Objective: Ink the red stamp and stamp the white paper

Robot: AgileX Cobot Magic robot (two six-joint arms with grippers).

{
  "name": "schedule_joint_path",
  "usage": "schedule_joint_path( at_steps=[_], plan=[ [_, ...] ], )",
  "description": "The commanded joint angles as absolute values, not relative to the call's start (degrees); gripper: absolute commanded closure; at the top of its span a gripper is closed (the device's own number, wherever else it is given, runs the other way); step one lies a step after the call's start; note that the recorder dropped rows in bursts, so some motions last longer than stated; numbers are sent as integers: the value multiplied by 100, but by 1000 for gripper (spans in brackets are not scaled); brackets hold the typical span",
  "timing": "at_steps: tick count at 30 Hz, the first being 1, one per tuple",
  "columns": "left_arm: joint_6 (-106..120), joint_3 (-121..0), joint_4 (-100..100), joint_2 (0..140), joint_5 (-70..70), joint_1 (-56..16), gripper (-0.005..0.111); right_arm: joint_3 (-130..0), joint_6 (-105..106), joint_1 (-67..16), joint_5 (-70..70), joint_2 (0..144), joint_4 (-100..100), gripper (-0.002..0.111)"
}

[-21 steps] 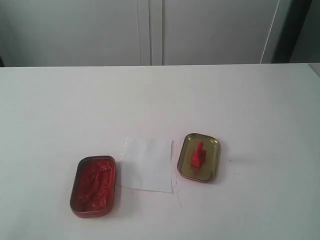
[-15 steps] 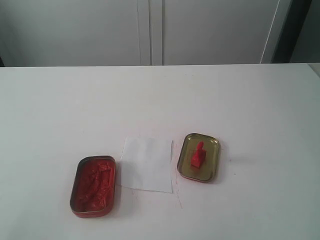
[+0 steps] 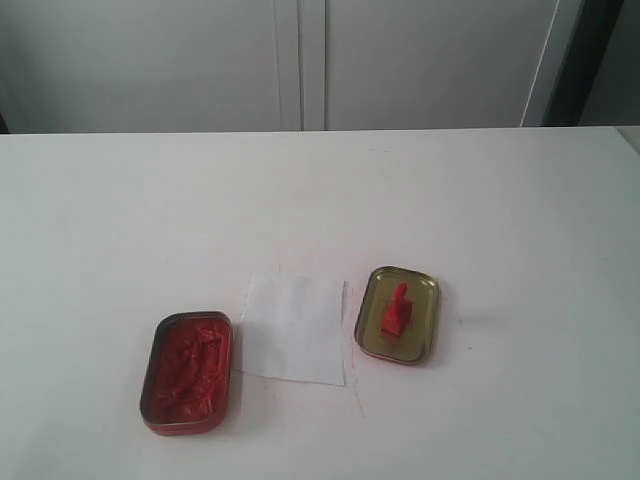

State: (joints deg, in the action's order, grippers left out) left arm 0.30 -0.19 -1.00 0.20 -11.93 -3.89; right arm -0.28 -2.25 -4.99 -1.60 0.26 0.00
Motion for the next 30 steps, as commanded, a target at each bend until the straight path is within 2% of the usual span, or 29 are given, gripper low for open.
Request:
schedule_joint_path(
  at_steps=[1, 30],
  plan=[
    [46, 0, -96, 0, -1201, -385, 107, 0, -236, -463, -637, 0, -41, 108],
    [46, 0, -96, 0, -1201, -385, 107, 0, -211, -463, -701, 0, -41, 108]
  ],
)
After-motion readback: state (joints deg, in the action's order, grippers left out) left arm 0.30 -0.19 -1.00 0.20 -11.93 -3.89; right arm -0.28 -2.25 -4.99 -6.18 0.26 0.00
